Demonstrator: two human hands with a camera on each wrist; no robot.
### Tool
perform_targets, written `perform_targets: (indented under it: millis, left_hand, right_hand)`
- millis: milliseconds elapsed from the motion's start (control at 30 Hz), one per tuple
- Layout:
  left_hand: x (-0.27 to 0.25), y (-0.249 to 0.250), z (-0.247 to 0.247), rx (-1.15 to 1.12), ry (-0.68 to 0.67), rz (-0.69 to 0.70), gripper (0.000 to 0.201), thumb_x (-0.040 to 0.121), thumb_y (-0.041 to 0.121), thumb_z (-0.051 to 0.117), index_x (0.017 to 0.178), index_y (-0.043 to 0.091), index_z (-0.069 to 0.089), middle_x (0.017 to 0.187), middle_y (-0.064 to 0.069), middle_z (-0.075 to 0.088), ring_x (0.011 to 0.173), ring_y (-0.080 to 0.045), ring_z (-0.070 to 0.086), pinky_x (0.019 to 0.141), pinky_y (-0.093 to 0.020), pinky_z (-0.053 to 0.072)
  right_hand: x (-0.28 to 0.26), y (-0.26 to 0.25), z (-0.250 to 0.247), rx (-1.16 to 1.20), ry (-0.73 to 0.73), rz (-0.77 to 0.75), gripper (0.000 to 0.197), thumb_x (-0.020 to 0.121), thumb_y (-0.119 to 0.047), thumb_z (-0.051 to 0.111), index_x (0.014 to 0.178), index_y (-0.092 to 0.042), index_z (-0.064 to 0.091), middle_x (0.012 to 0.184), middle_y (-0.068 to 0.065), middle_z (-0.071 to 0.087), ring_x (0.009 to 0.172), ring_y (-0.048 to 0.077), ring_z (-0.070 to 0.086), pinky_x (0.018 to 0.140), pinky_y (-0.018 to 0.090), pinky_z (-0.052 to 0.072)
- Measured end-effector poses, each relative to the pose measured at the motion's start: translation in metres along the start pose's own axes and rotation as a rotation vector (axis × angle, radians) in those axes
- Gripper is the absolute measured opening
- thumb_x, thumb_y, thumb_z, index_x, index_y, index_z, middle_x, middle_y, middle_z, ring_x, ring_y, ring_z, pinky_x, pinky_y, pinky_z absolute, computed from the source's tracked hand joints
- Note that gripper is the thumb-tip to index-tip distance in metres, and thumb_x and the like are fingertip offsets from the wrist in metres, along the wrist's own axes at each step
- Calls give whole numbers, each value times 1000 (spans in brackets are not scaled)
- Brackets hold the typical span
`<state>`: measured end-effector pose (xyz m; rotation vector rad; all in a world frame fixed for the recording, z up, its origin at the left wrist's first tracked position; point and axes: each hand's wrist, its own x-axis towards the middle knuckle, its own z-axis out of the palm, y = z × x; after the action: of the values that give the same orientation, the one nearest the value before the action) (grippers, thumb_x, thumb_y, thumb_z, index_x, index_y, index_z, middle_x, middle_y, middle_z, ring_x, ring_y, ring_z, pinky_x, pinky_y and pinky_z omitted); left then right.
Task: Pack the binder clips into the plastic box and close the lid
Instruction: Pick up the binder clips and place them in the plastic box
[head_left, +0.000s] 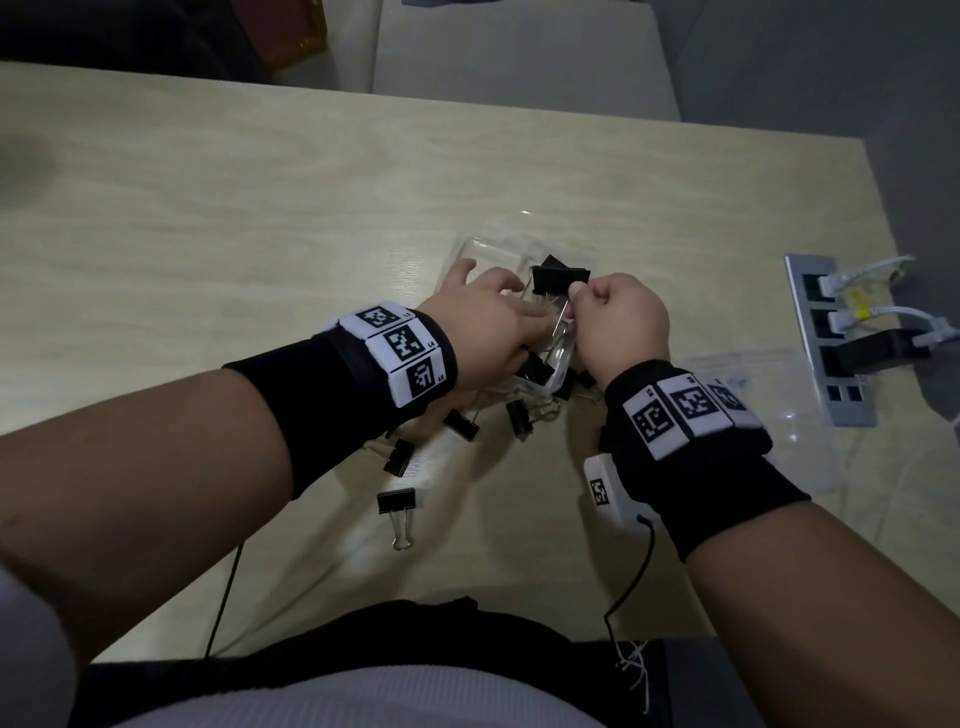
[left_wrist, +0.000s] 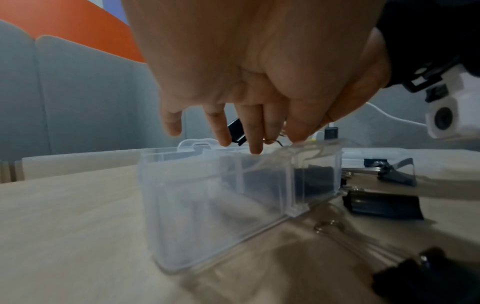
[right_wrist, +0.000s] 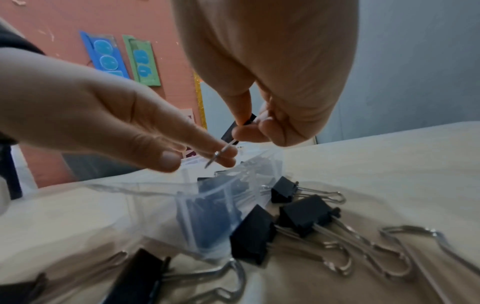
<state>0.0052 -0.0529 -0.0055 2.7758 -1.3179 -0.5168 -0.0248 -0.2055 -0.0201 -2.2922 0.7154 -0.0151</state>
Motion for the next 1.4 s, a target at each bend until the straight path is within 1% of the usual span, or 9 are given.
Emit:
perform_targets:
  millis: [100, 200, 367, 567, 700, 900, 1100, 1300, 1400]
  left_hand:
    - [-2, -2, 0, 122, -94, 43, 52, 94, 39, 43, 144, 38, 30, 153, 16, 32, 143, -25, 19, 112, -63, 10]
    - [-3, -6, -2, 109, -10, 70, 44, 93, 41, 44, 137, 38, 44, 147, 11, 43, 138, -27, 29, 111, -62, 15]
    - [-2, -10, -4, 12, 150, 42, 33, 89, 39, 52, 119, 35, 65, 123, 6, 63, 120, -27, 48, 99, -48, 33]
    - [-4, -12, 3, -9, 40, -4, 36, 93, 41, 43, 124, 38, 59, 133, 14, 56, 130, -19, 39, 107, -50, 27]
    - [-4, -11, 0, 3, -11, -13, 37, 92, 42, 42, 128, 42, 54, 136, 14, 54, 133, -20, 36, 109, -54, 24]
    - [-6, -9, -2, -7, -50, 1, 44, 89, 43, 46, 133, 46, 46, 136, 9, 54, 135, -23, 32, 112, -57, 16]
    - [-5, -10, -5, -87, -57, -51, 39, 88, 33, 47, 126, 24, 45, 127, 4, 59, 136, -22, 33, 114, -57, 14]
    - [-5, -13, -3, -79, -68, -44, 33, 88, 31, 45, 119, 23, 53, 127, 6, 60, 138, -20, 31, 115, -58, 14]
    - [-5, -13, -2, -85, -42, -50, 36, 89, 33, 45, 123, 24, 52, 127, 5, 60, 137, -21, 33, 114, -55, 17]
  right_hand:
    - [0, 3, 3, 20, -53, 34, 36, 94, -33, 50, 76, -10, 71, 76, 7, 72, 74, 24, 65, 71, 32, 50]
    - [-2, 6, 3, -19, -32, 64, 35, 94, -34, 50, 83, -7, 69, 72, 5, 66, 71, 25, 61, 62, 29, 42]
    - [-4, 2, -2, -145, 25, 46, 24, 96, -33, 49, 94, -11, 58, 73, -1, 54, 75, 22, 51, 64, 28, 34]
    - [-2, -5, -4, -362, -31, -48, 24, 94, -33, 50, 99, -12, 61, 99, 9, 64, 77, 24, 49, 65, 31, 36]
    - [-6, -12, -6, -432, 33, -140, 27, 89, -32, 50, 96, -9, 61, 99, 11, 60, 77, 29, 54, 62, 34, 38]
    - [-5, -8, -11, -543, -25, -139, 27, 90, -29, 49, 103, -8, 60, 107, 13, 58, 92, 35, 60, 74, 41, 49]
    - [-1, -5, -12, -433, -68, -81, 22, 91, -31, 57, 102, -12, 61, 112, 10, 57, 94, 30, 60, 79, 39, 49]
    - [-5, -6, -10, -339, -70, -124, 33, 92, -35, 57, 117, -15, 60, 118, 10, 57, 101, 29, 59, 84, 38, 48]
    - [-3, -8, -10, -326, -50, -156, 30, 95, -34, 51, 112, -12, 63, 115, 12, 57, 100, 31, 58, 81, 36, 45]
